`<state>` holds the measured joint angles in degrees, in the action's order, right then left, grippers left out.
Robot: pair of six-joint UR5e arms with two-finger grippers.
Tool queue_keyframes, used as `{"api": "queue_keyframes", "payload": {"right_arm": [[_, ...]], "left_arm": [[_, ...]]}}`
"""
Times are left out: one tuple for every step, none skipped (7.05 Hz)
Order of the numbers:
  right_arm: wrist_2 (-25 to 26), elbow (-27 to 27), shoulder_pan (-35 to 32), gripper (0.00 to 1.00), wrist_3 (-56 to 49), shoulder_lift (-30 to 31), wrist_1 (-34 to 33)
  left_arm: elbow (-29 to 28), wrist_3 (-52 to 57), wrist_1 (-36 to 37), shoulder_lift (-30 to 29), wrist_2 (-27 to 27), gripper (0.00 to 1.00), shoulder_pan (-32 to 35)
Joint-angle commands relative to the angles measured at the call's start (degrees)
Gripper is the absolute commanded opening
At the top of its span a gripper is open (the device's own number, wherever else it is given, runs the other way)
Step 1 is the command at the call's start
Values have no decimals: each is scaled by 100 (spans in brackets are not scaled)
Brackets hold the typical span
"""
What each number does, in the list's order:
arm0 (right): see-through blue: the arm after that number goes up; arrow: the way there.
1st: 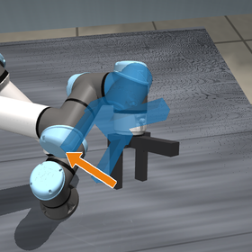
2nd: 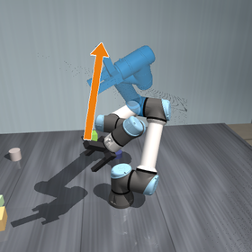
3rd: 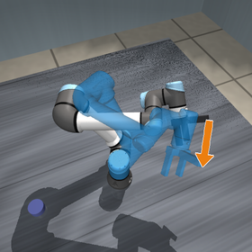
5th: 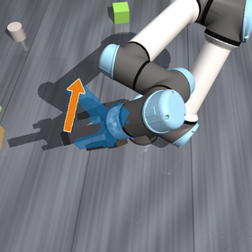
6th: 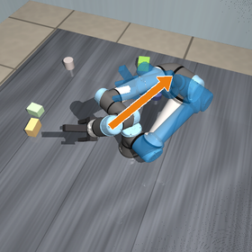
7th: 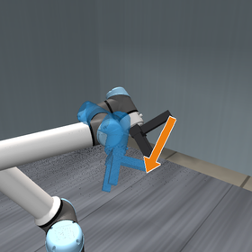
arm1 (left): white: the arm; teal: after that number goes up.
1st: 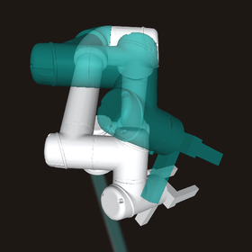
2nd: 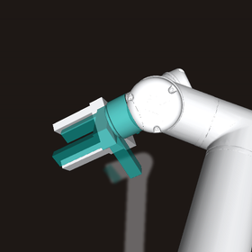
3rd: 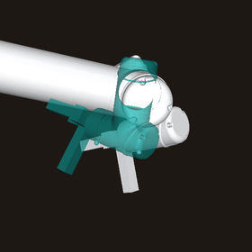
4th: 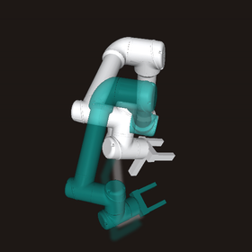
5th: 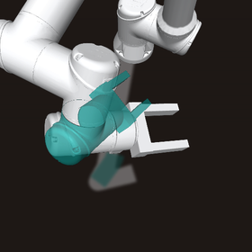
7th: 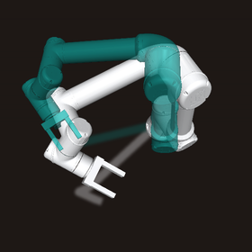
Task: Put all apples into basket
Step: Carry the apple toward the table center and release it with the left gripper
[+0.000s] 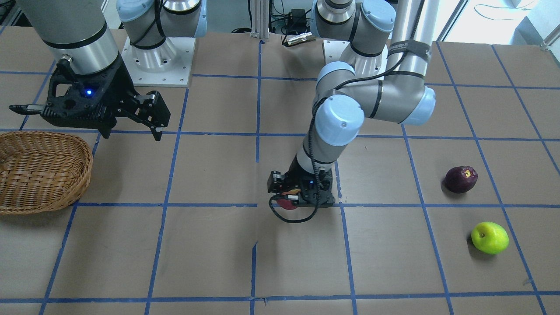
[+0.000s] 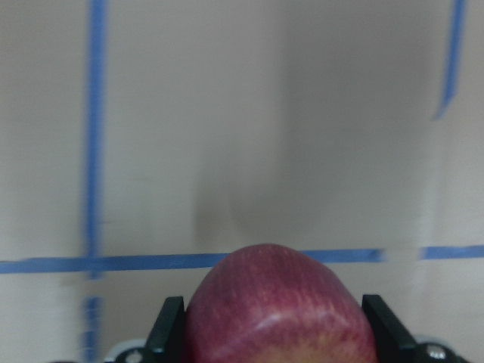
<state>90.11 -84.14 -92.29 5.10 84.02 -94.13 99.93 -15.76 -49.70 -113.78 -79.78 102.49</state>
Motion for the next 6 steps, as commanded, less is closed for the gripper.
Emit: {"api": "queue_keyframes", "payload": {"right_arm": [[6, -6, 0, 100, 0, 1, -9], [6, -41, 0, 100, 0, 1, -9], [-2, -59, -9, 100, 0, 1, 0], [-3, -68, -17, 100, 0, 9, 17], [-3, -76, -35, 100, 17, 9, 18], [-11, -85, -70, 100, 61, 1, 18]], "left_arm": [[-245, -461, 591, -626, 77, 9, 463], [-263, -585, 810, -810, 68, 45, 543], [-150, -621, 1091, -856, 59, 93, 544], [-80, -543, 1129, -848, 59, 100, 544], [-140, -490, 1068, -639, 59, 100, 431], [-149, -116, 937, -367, 68, 100, 30]]}}
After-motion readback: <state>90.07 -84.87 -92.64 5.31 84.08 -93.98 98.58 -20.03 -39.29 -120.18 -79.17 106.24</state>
